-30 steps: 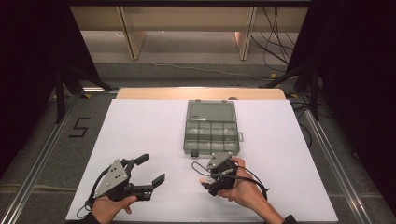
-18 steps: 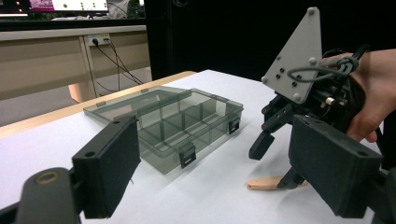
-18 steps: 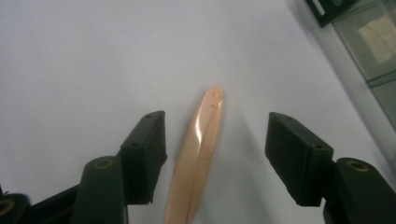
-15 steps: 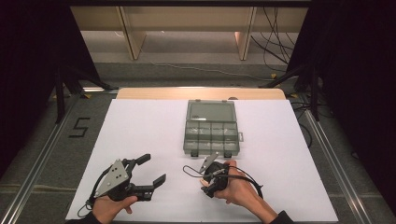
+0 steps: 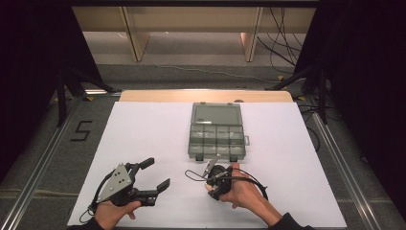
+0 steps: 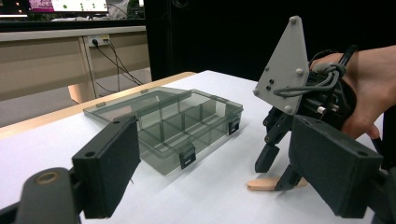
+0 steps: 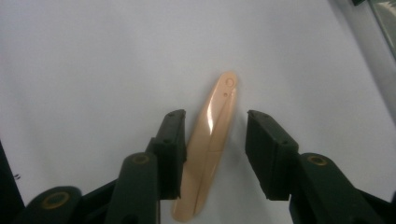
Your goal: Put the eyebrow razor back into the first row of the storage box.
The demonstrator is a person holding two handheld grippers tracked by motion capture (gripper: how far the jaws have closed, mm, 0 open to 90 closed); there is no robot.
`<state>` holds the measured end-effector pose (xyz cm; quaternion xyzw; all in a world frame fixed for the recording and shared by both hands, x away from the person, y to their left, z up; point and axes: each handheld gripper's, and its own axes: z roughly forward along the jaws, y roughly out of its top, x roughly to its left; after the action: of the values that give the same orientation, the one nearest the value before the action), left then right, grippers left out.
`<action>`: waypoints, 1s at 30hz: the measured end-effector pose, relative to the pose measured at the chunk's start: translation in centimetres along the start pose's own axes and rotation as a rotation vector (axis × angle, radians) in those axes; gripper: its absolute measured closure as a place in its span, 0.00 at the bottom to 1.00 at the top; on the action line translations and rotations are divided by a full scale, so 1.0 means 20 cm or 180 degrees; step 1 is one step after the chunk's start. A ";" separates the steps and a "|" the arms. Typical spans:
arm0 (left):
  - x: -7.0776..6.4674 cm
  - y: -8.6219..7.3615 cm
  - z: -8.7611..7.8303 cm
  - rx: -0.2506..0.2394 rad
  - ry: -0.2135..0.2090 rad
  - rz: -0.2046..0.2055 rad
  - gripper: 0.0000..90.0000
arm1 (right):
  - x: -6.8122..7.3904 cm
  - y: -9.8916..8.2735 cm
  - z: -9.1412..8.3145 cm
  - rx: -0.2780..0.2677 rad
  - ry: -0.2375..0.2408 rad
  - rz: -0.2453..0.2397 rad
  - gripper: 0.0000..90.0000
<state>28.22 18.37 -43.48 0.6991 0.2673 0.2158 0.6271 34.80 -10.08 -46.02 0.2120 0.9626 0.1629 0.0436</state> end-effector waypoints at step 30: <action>0.00 0.00 0.01 -0.0022 -0.0028 0.0018 0.18 | -0.06 0.05 -0.11 -0.0125 -0.0120 -0.0308 0.82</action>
<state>28.38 18.30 -43.43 0.6986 0.2618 0.2153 0.6301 35.86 -10.38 -43.69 0.1673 0.9674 0.1754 0.0737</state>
